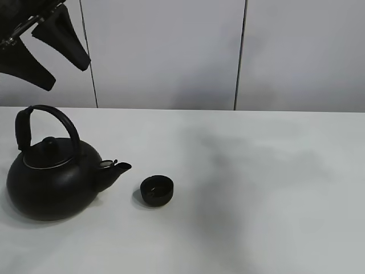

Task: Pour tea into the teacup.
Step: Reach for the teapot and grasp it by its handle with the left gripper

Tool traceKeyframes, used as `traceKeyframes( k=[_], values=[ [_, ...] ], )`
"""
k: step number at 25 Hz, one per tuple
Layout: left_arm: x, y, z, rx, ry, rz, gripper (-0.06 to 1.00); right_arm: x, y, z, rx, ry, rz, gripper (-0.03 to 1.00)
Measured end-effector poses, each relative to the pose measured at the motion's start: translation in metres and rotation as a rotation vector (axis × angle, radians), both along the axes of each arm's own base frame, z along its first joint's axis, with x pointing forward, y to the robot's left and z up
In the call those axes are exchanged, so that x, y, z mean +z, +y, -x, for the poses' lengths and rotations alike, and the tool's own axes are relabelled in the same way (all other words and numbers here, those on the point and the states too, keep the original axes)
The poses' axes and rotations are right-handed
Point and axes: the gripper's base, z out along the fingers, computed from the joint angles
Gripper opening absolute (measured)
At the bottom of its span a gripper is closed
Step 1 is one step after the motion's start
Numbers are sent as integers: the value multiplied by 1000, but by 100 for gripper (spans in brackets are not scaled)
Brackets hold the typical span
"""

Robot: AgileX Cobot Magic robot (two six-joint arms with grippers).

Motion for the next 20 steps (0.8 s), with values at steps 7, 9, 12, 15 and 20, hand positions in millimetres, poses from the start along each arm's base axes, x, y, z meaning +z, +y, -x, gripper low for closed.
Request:
traceKeyframes(
  k=[7,9,12,15,20],
  values=[
    [0,0,0,0,0,0,50,81,12,140,-20,-298,74,49],
    [0,0,0,0,0,0,50,91,28,180,44,-395,63,49],
    [0,0,0,0,0,0,50,90,49,240,155,-504,21,49],
    [0,0,0,0,0,0,50,69,62,287,257,-539,-32,49],
    [0,0,0,1,-1,0,50,8,73,330,341,-520,-95,49]
  ],
)
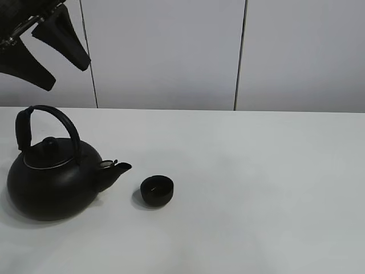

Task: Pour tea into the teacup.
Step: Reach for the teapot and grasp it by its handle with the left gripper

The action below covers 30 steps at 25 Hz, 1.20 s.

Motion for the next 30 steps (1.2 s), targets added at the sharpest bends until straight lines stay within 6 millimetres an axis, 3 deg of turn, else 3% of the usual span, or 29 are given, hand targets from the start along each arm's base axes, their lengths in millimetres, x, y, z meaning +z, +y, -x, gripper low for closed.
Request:
traceKeyframes(
  k=[3,8,14,20,30],
  values=[
    [0,0,0,0,0,0,50,-38,1,3,4,30,-6,49],
    [0,0,0,0,0,0,50,-99,-2,-13,-12,130,-6,49],
    [0,0,0,0,0,0,50,-147,-5,-35,-40,241,-43,49],
    [0,0,0,0,0,0,50,-163,-6,-43,-22,281,-44,49],
    [0,0,0,0,0,0,50,-164,-7,-44,-13,282,-46,49]
  ],
)
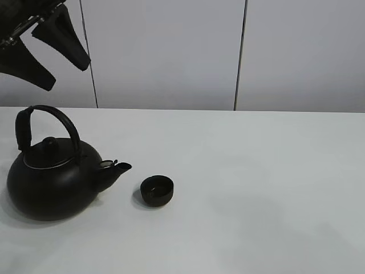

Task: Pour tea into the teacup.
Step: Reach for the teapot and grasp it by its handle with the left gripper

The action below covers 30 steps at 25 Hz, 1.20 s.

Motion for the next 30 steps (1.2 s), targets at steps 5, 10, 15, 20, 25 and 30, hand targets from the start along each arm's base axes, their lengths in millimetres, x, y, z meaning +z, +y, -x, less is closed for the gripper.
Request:
traceKeyframes(
  k=[5,10,15,20,25,30],
  values=[
    [0,0,0,0,0,0,50,0,0,0,-1,0,-1,49],
    [0,0,-1,4,-6,0,50,0,0,0,-1,0,-2,49],
    [1,1,-2,11,-25,-3,50,0,0,0,-1,0,-2,49],
    [10,2,-3,-24,-129,-28,50,0,0,0,-1,0,-2,49],
    [59,9,11,-40,-438,-77,50,0,0,0,-1,-2,-2,49],
    [100,20,40,23,-679,-104,50,0,0,0,-1,-3,-2,49]
  ],
)
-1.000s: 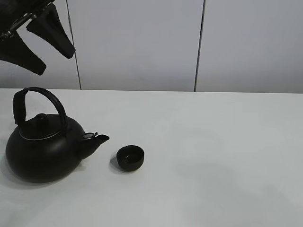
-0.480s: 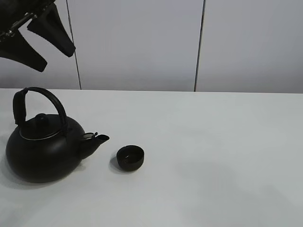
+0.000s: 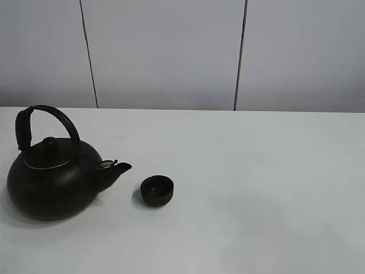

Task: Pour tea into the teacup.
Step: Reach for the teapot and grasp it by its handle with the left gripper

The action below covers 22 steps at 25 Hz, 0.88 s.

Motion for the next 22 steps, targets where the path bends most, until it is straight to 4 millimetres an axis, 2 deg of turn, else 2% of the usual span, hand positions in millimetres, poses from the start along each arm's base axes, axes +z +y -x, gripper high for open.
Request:
traceKeyframes(
  k=[2,5,11,16,22],
  values=[
    [3,7,18,52,-74,7,50,0,0,0,0,0,0,49],
    [-11,21,47,159,-174,-3,50,0,0,0,0,0,0,49],
    [-81,46,102,323,-213,-61,50,0,0,0,0,0,0,49],
    [-126,52,118,328,-138,-145,50,0,0,0,-1,0,0,49],
    [-145,57,123,349,-186,-211,50,0,0,0,-1,0,0,49]
  ],
)
